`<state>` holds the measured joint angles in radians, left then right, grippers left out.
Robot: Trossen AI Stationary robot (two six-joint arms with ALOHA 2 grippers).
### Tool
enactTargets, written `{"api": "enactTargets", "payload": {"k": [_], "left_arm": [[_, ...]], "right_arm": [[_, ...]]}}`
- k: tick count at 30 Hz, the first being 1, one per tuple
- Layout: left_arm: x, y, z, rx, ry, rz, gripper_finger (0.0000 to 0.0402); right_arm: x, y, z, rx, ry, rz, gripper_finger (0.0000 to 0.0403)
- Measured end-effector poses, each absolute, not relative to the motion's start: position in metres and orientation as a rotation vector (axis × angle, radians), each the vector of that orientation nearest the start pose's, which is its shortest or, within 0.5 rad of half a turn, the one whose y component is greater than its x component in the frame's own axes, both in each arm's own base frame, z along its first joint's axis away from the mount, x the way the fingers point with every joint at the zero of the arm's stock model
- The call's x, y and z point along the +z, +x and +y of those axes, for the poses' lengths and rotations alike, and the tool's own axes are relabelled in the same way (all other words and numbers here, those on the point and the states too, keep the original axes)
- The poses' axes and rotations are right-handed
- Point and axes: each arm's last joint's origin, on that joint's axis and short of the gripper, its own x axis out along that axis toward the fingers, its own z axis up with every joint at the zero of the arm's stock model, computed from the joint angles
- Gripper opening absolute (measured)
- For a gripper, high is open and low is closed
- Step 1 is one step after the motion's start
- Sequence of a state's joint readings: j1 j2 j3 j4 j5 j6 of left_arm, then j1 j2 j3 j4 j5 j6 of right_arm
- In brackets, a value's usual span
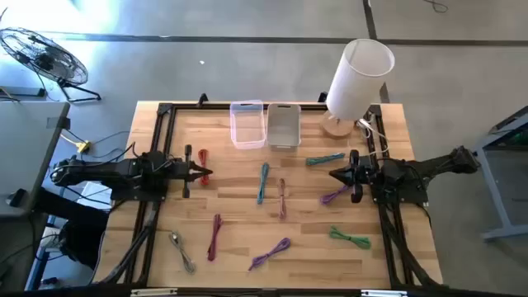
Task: Pick & Place USB Port
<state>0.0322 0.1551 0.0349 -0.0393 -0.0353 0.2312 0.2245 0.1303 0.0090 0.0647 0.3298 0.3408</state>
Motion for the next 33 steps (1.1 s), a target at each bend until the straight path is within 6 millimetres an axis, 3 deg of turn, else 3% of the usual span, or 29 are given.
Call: {"api": "enactTargets", "payload": {"k": [20,27,33], "left_arm": [[0.159,0.105,0.003,0.003,0.200,0.164,0.0000],[0.159,0.105,0.003,0.005,0.175,0.163,0.0000],[0.158,0.105,0.003,0.011,0.145,0.164,0.0000]], "right_arm": [[0.169,0.103,0.013,-0.128,0.368,-0.017,0.0000],[0.226,0.095,0.012,-0.134,0.180,-0.105,0.0000],[0.288,0.093,0.013,-0.138,0.066,0.103,0.0000]]}}
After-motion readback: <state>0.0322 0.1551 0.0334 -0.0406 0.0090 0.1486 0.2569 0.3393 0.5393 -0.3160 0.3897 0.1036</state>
